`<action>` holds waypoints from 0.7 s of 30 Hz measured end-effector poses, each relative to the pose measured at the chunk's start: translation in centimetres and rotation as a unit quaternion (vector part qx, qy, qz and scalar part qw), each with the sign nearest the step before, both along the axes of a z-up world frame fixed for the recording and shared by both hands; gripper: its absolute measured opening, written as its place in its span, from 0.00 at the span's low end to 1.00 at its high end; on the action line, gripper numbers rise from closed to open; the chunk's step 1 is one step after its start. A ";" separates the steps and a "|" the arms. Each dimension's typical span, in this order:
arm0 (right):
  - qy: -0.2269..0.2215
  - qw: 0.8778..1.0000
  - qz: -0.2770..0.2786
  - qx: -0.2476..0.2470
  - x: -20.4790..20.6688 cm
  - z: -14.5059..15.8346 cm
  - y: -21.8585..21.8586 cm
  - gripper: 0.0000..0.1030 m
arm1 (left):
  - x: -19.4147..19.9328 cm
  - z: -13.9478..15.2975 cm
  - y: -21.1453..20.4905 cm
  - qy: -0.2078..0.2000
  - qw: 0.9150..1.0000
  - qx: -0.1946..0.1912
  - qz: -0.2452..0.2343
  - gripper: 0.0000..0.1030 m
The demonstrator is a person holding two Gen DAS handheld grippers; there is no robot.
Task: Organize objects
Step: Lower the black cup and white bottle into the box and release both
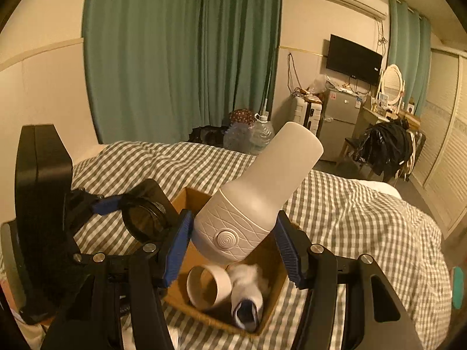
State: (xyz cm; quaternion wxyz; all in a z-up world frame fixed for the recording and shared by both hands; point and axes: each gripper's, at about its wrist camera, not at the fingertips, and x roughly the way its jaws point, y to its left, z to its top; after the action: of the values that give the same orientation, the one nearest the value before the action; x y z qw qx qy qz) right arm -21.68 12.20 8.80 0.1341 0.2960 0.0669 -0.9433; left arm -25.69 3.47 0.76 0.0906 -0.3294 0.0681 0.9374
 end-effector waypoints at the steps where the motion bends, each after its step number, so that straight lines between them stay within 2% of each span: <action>1: -0.003 1.000 -0.001 -0.004 -0.7 -0.3 0.1 0.55 | -0.4 -0.4 0.0 -0.003 1.000 0.001 -0.002 0.66; 6: -0.035 0.999 -0.010 -0.027 -4.3 -3.7 0.6 0.55 | -2.3 -3.7 -0.1 -0.035 0.999 0.011 -0.013 0.66; 10: -0.064 0.997 -0.012 -0.031 -5.5 -7.0 0.7 0.55 | -2.8 -5.9 -0.1 -0.055 0.998 0.003 -0.021 0.66; 15: -0.097 0.995 -0.012 -0.036 -6.5 -10.1 1.4 0.55 | -2.9 -7.1 0.1 -0.070 0.997 0.003 -0.022 0.66; 21: -0.119 0.992 -0.021 -0.043 -6.9 -11.9 2.2 0.55 | -2.8 -7.7 0.1 -0.072 0.997 0.010 -0.022 0.67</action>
State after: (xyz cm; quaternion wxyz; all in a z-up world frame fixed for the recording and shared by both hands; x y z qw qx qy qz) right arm -28.59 14.44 -3.11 0.1341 0.4010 0.0034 -0.9062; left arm -28.46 3.58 -6.93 0.1194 -0.3939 0.0590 0.9095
